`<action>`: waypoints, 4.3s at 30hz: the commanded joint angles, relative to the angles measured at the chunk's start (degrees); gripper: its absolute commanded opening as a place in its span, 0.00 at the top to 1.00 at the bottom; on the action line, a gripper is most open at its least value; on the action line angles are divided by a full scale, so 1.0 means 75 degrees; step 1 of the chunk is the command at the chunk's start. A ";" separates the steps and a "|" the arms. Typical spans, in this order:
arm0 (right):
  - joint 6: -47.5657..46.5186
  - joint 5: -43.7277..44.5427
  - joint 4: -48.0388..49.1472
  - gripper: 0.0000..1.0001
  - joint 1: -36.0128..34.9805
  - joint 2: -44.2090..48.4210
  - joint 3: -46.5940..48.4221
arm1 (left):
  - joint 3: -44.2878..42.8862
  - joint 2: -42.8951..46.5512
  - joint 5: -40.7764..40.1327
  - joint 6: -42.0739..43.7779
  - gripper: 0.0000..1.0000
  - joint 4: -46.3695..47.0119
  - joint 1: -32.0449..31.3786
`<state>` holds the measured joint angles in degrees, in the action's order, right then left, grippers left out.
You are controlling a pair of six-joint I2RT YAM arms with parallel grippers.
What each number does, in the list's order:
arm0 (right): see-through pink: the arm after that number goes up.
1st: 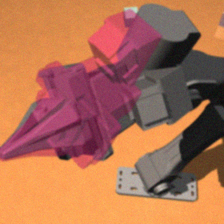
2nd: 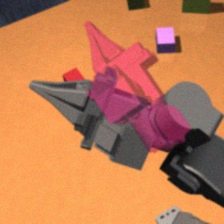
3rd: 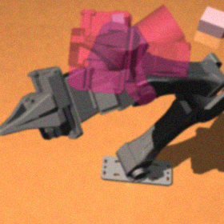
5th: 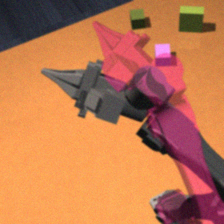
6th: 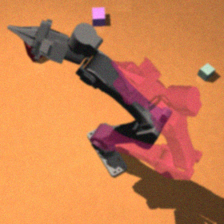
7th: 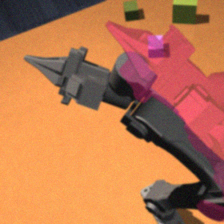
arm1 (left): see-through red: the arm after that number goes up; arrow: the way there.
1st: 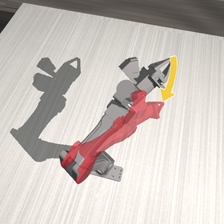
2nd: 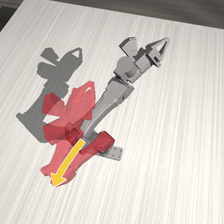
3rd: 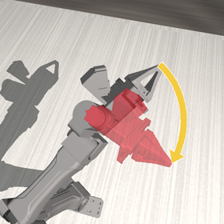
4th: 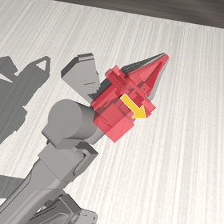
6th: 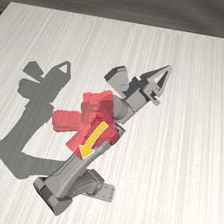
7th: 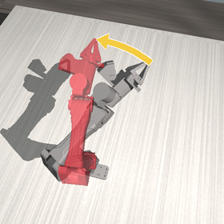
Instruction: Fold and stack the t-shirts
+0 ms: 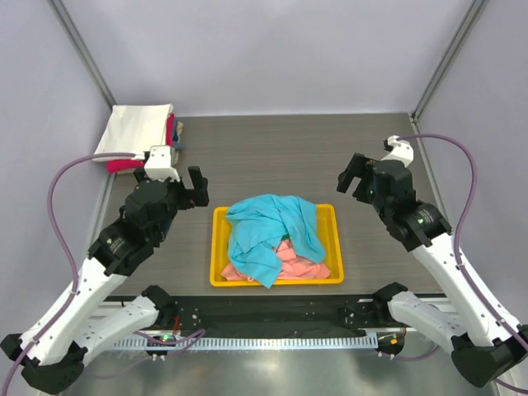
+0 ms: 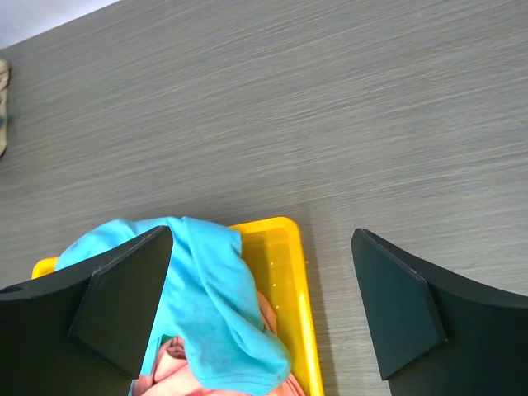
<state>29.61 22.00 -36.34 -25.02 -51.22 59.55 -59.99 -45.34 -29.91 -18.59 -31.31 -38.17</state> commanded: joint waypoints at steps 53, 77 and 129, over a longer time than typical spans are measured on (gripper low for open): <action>-0.1523 -0.0485 0.0041 0.01 -0.0603 -0.6659 0.5752 | 0.0862 0.0679 -0.0512 0.0627 0.00 0.0659 0.0566; -0.0677 -0.3050 0.0697 0.02 -0.0989 -0.9034 0.4222 | 0.0803 0.0585 -0.0652 0.0674 0.00 0.0530 0.0660; 0.1007 -0.2675 -0.0159 0.02 -0.0048 -0.2573 -0.1610 | 0.0779 0.0526 -0.0383 0.0615 0.00 0.0483 0.0894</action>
<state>31.14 1.85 -39.31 -21.30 -77.12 50.37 -53.43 -42.15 -32.88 -14.09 -28.14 -31.79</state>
